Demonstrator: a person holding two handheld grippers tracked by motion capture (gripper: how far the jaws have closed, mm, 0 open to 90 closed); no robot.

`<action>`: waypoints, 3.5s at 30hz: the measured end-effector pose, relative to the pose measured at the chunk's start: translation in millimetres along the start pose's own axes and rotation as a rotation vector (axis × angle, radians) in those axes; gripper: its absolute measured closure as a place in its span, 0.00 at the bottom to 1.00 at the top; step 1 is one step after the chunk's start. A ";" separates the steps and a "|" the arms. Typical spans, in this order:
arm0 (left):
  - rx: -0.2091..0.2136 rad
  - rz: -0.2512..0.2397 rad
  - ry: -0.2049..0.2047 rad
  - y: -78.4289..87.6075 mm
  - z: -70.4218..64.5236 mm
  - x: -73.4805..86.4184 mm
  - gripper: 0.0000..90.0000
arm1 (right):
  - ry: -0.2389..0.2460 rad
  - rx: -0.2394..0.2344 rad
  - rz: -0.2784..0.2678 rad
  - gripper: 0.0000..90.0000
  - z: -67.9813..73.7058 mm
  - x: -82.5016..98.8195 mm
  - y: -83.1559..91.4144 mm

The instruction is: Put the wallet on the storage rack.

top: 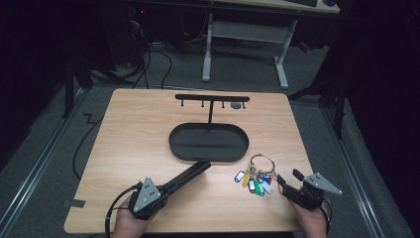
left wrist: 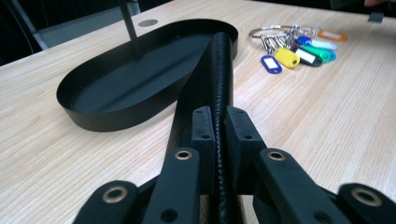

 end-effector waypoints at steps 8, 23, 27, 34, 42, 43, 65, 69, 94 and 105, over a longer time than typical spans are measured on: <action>0.022 -0.019 0.018 3.5 -2.3 -3.7 0.92 | -0.001 -0.003 -0.001 0.36 0.2 -0.2 -0.1; 0.071 -0.038 0.143 4.8 13.7 -1.7 0.91 | -0.007 -0.004 -0.002 0.36 -0.3 -0.5 0.8; 0.063 -0.047 0.157 5.1 18.6 -1.3 0.89 | -0.003 -0.005 -0.005 0.36 -0.3 -1.1 1.4; 0.046 -0.063 0.178 4.9 27.6 -0.9 0.86 | -0.005 -0.007 0.006 0.37 -1.1 0.1 -0.4; -0.002 -0.020 0.129 -1.2 30.9 6.8 0.72 | 0.004 -0.021 0.012 0.39 1.4 0.5 -0.7; -0.003 -0.019 0.123 -1.8 30.0 6.8 0.71 | 0.007 -0.021 0.011 0.40 1.2 0.3 -0.6; -0.077 0.041 0.105 -14.5 29.7 6.1 0.50 | 0.137 -0.095 0.005 0.34 7.9 -32.3 13.0; -0.113 0.071 0.111 -15.3 28.9 10.8 0.49 | 0.126 -0.084 -0.035 0.33 5.1 -24.9 11.0; -0.119 0.283 0.080 -6.4 21.9 13.0 0.78 | 0.085 -0.013 -0.045 0.28 -13.3 -13.0 1.9; -0.143 0.504 0.021 -6.5 17.3 10.9 0.79 | 0.116 -0.052 -0.057 0.28 0.8 -14.3 2.2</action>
Point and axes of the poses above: each handheld gripper's, and its own axes: y roughly backward along the jaws, x roughly out of its underside, z roughly to its left, the point moved 10 cm from there along -y, roughly forward along the jaws, and after that the axes turned 10 degrees about y, right-handed, at the moved point
